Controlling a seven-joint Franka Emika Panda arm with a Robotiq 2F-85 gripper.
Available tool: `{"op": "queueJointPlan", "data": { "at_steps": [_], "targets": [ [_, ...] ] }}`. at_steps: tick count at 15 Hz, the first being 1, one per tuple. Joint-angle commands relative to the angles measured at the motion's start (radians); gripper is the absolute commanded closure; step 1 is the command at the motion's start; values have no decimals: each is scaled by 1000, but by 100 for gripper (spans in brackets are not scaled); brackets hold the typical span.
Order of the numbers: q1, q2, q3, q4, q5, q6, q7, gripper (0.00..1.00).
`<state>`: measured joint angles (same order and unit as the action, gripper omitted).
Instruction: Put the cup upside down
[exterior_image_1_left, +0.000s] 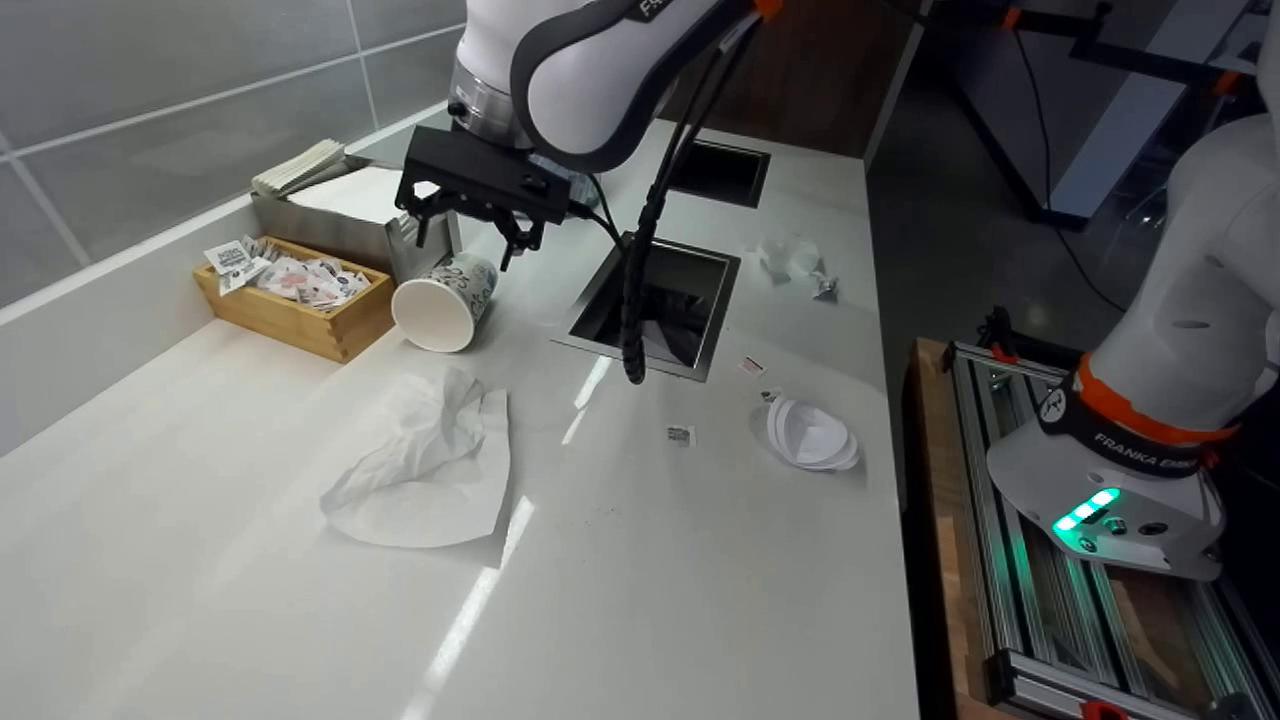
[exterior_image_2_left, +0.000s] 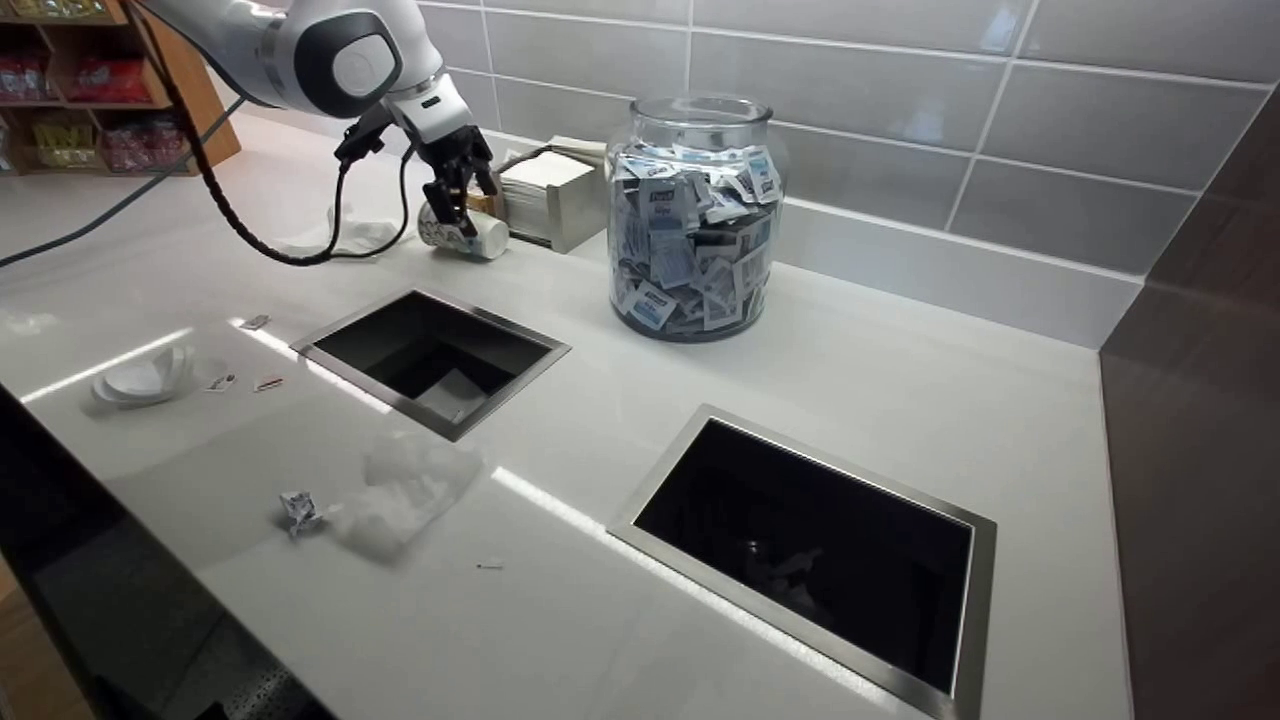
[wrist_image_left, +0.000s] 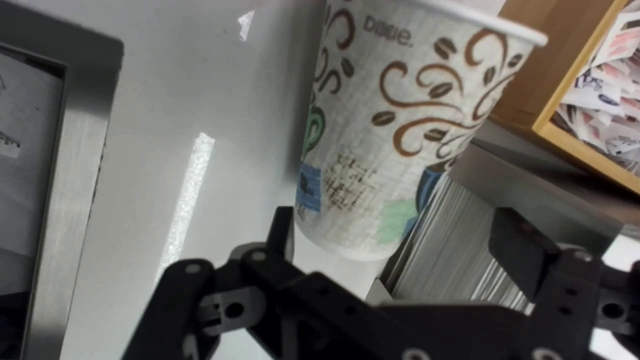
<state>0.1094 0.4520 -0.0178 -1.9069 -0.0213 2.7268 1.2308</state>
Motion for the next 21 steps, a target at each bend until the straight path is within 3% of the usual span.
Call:
{"op": "queueJointPlan", "data": {
  "at_steps": [1, 8, 10, 11, 13, 14, 16, 17, 19, 21],
  "targets": [
    [-6, 39, 1, 27, 87, 4, -32, 0],
    [-7, 66, -1, 43, 154, -18, -46, 1],
    [-4, 70, -10, 44, 157, -27, -38, 11],
    [-1, 70, -17, 43, 155, -29, -32, 21],
    [2, 71, -29, 42, 152, -30, -23, 21],
    [1, 70, -32, 42, 153, -33, -22, 28],
    [0, 71, -37, 42, 154, -35, -22, 29],
    [0, 72, -38, 42, 155, -37, -23, 38],
    [-2, 73, -36, 43, 158, -39, -27, 46],
    [-1, 75, -35, 45, 158, -42, -28, 45]
  ]
}}
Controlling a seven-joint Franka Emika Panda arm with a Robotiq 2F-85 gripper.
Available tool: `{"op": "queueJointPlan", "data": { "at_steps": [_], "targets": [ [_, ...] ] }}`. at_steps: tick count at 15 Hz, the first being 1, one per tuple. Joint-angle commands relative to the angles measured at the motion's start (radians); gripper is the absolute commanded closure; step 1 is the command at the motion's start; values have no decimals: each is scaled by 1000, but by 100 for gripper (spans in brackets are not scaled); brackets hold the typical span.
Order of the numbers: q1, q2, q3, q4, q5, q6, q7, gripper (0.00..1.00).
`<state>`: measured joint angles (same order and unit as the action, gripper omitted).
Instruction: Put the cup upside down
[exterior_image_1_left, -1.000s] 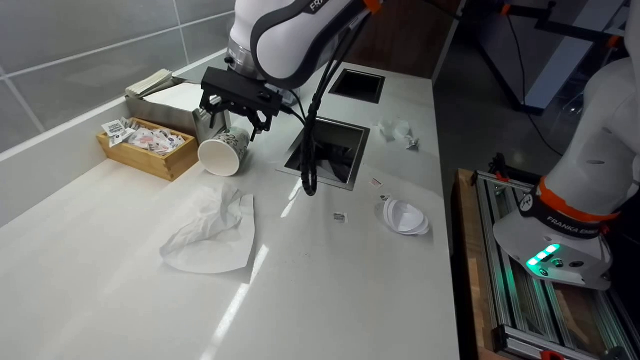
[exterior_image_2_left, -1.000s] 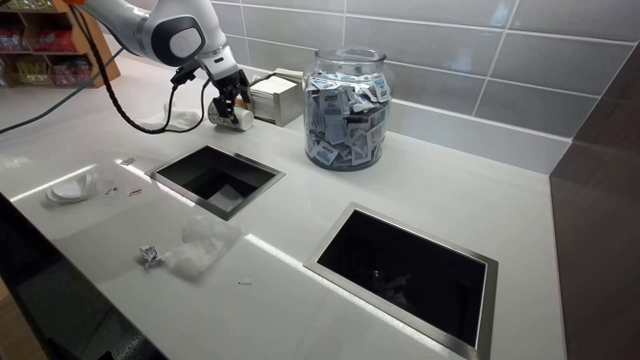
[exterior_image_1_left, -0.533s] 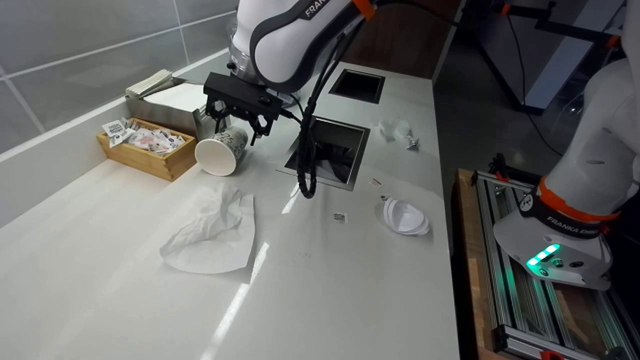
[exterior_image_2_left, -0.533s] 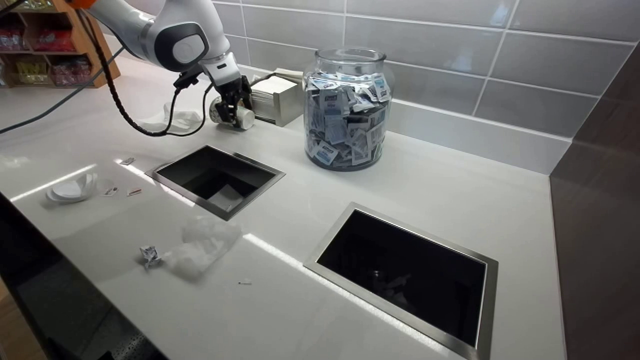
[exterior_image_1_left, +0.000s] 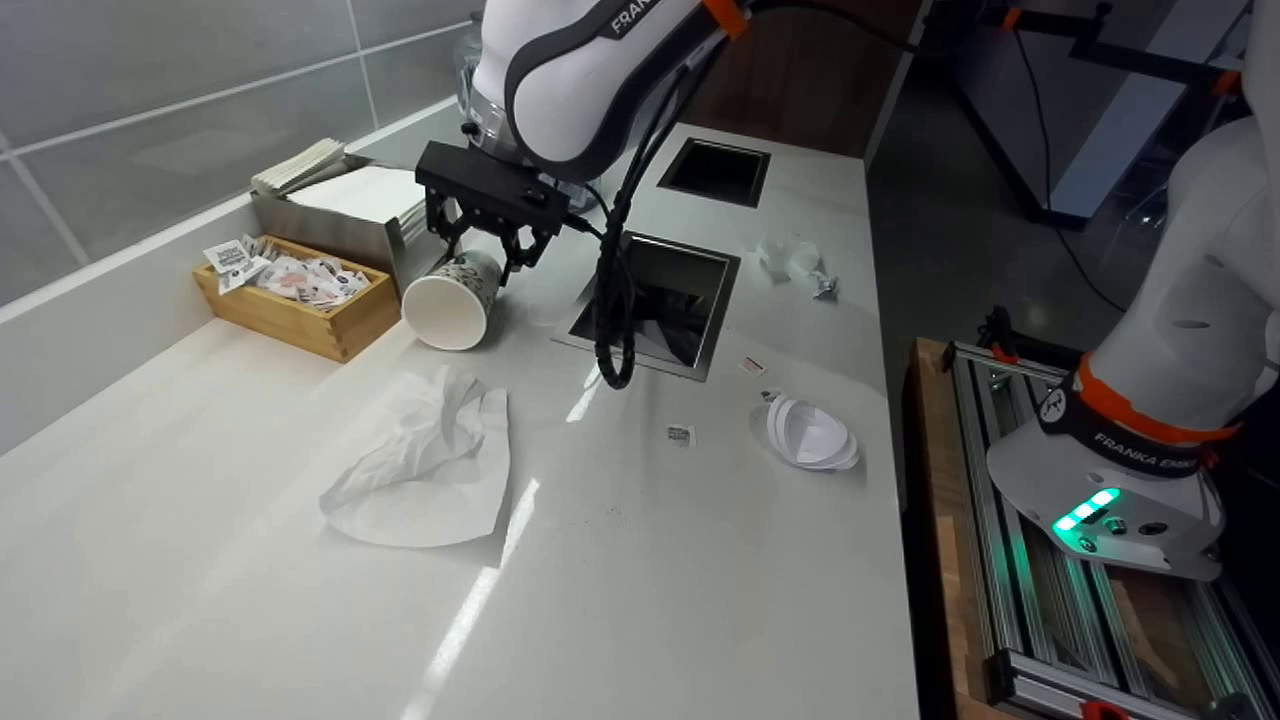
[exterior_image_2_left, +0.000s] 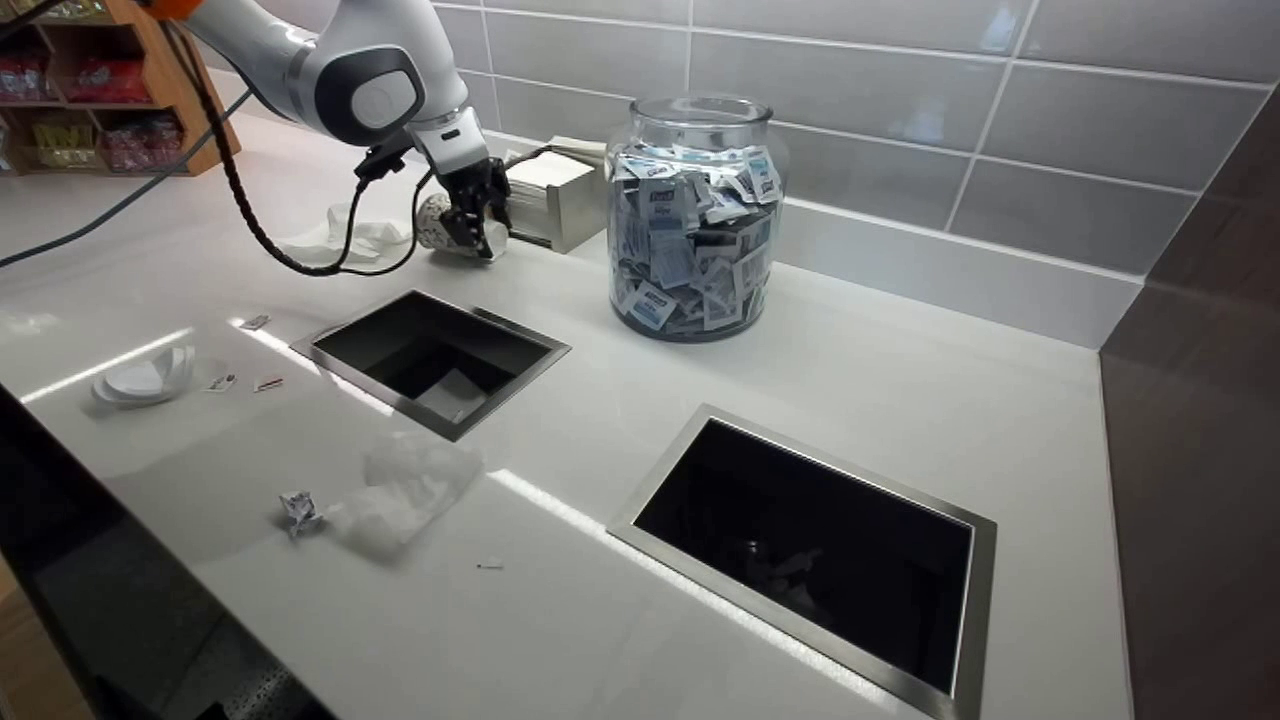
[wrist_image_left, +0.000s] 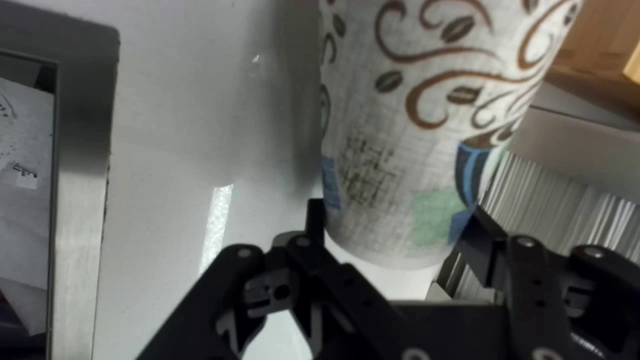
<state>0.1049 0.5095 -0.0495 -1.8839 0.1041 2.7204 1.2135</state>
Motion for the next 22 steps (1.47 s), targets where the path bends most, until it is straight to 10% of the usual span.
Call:
{"op": "queueJointPlan", "data": {
  "at_steps": [1, 11, 16, 22],
  "targets": [
    [5, 17, -5, 23, 31, -36, -9, 49],
    [158, -85, -120, -47, -109, -85, 193, 60],
    [315, -127, -259, -43, -464, -162, 519, 60],
    [337, -154, -216, -12, -868, -410, 816, 60]
  ]
}}
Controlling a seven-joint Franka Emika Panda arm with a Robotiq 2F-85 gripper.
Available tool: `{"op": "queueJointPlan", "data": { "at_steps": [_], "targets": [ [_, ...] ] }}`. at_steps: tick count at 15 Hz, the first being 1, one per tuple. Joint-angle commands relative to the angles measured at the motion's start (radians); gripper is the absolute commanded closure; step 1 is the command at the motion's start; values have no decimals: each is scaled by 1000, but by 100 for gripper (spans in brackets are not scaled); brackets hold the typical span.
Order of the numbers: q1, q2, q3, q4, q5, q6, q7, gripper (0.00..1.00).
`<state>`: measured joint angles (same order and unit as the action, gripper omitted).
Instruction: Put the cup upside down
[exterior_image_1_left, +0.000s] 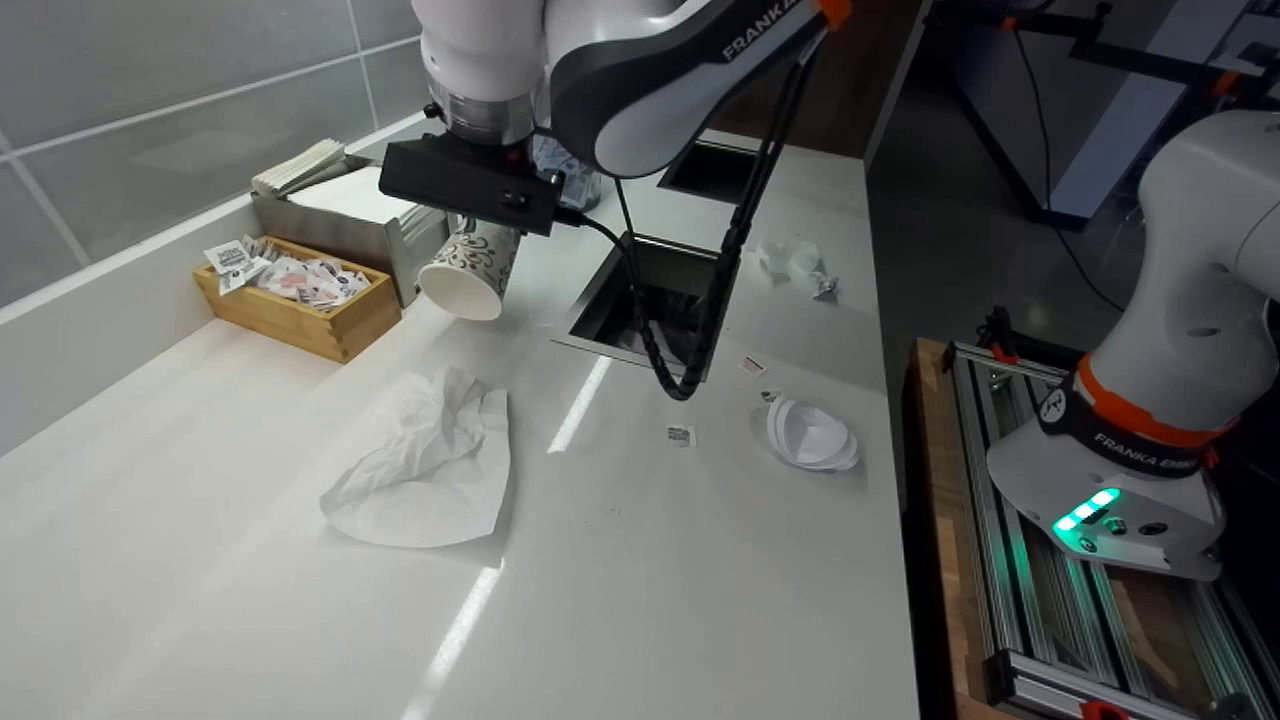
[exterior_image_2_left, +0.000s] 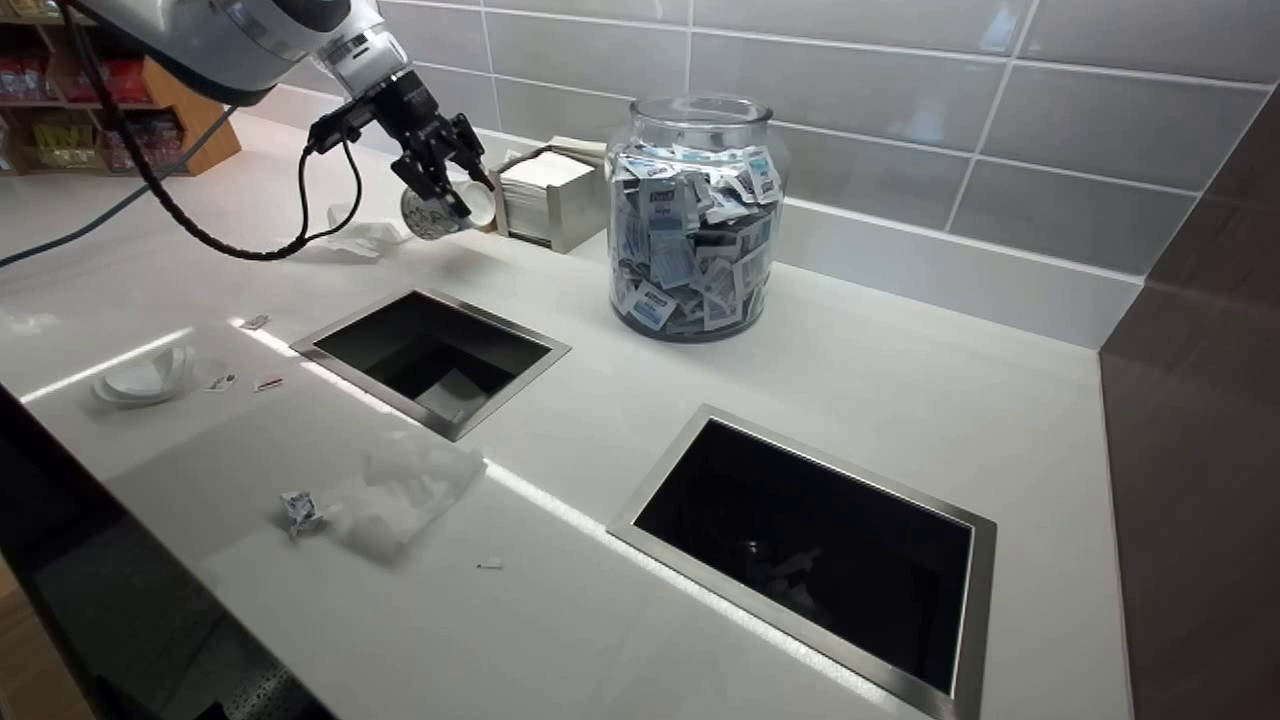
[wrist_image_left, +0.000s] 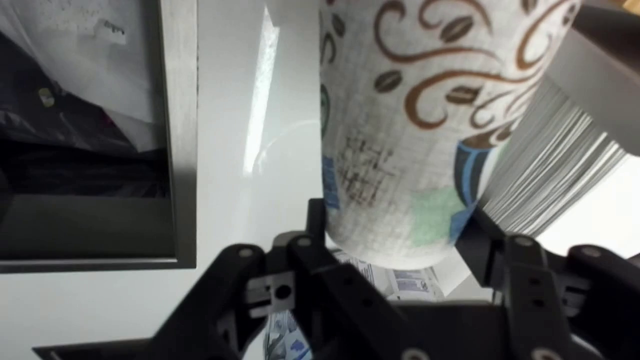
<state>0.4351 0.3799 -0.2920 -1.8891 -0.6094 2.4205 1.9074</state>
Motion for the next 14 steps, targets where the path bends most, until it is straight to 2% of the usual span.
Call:
{"op": "queueJointPlan", "data": {
  "at_steps": [1, 8, 14],
  "targets": [
    [-5, -27, 52, -4, -202, -156, 143, 60],
    [-71, 3, 200, 23, -466, -415, 255, 60],
    [-120, 68, 277, 39, -637, -539, 323, 60]
  ]
}}
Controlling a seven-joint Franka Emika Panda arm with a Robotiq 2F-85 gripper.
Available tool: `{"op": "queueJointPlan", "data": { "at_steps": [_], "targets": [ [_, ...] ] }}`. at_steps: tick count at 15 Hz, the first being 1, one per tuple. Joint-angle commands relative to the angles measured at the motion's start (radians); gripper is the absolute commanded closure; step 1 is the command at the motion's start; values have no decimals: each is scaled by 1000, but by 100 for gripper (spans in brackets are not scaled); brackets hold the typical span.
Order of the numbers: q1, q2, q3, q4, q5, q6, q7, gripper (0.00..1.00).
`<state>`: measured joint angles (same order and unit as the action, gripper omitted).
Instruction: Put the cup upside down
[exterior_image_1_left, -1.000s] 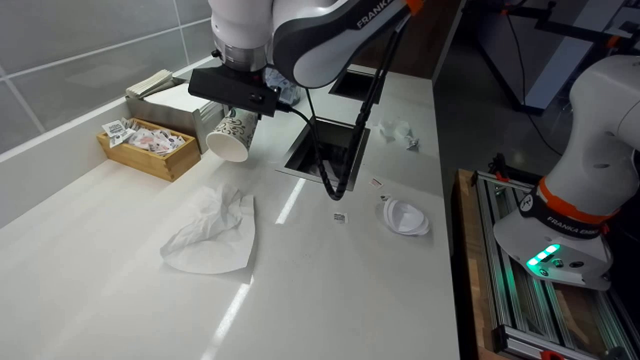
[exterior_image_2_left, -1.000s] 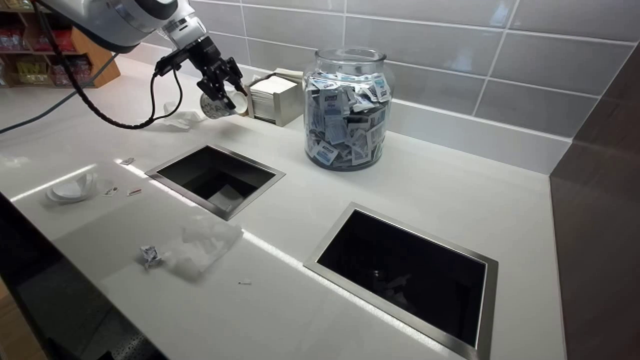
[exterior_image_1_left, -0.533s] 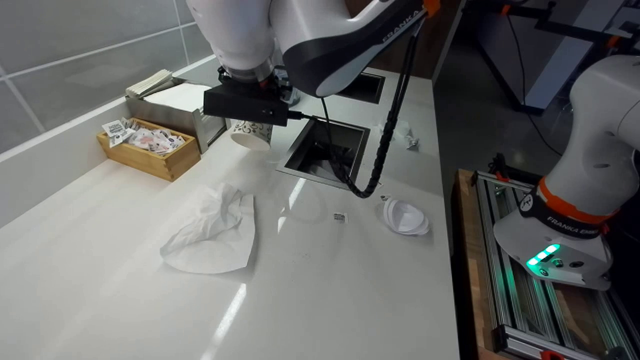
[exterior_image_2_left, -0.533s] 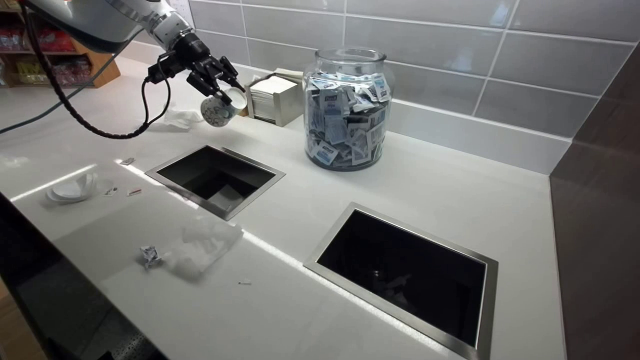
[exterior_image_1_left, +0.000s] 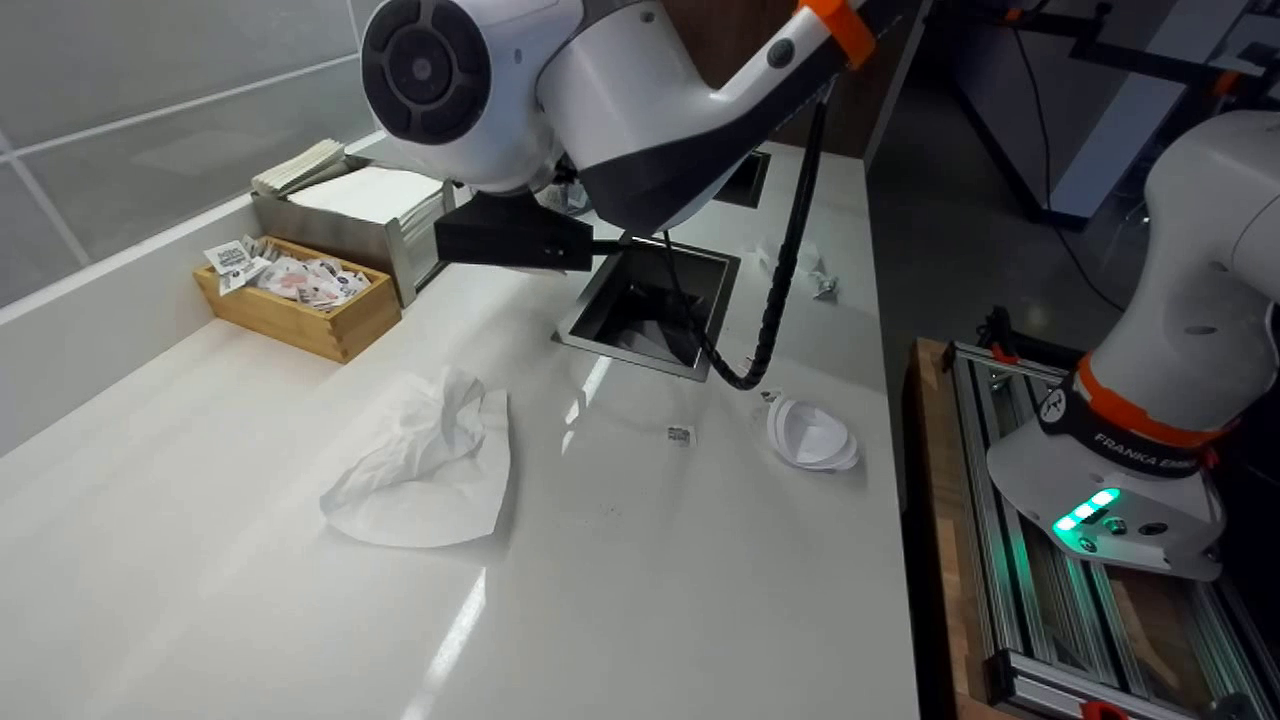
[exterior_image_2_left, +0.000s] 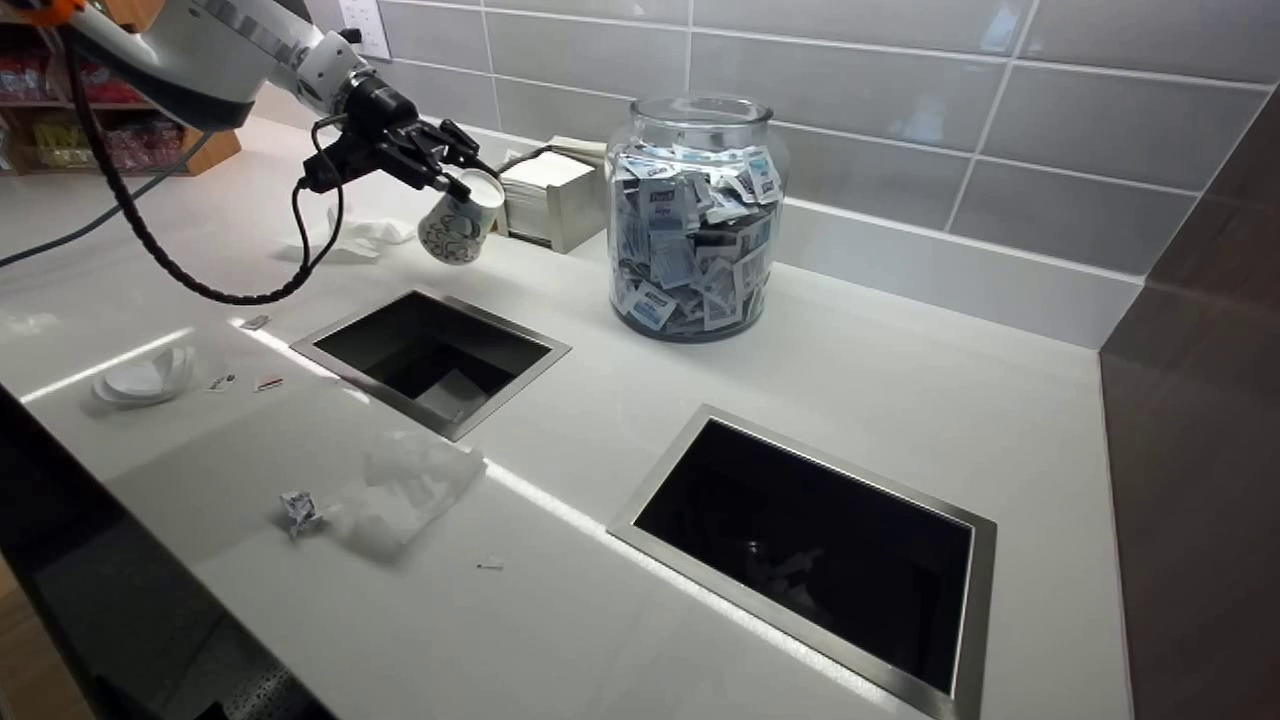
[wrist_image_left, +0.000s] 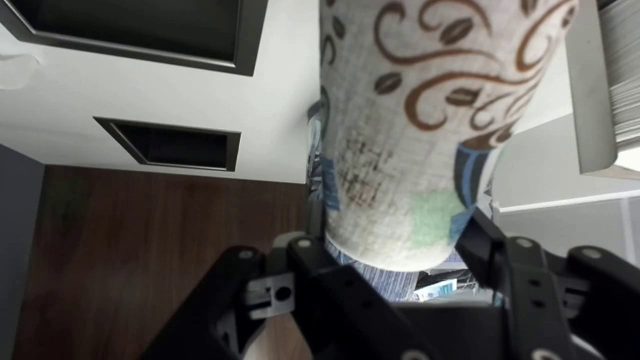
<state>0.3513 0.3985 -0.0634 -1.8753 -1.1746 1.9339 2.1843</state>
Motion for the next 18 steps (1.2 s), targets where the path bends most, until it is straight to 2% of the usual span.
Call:
{"op": "queueJointPlan", "data": {
  "at_steps": [1, 7, 14, 15, 17, 18],
  "targets": [
    [-43, 63, 58, 29, -89, -66, 53, 60],
    [-65, 125, 92, 51, -170, -133, 85, 60],
    [-75, 157, 118, 67, -201, -172, 82, 60],
    [-78, 158, 122, 69, -196, -171, 79, 19],
    [-80, 159, 125, 71, -196, -165, 85, 3],
    [-80, 159, 126, 73, -195, -164, 86, 0]
  ]
}}
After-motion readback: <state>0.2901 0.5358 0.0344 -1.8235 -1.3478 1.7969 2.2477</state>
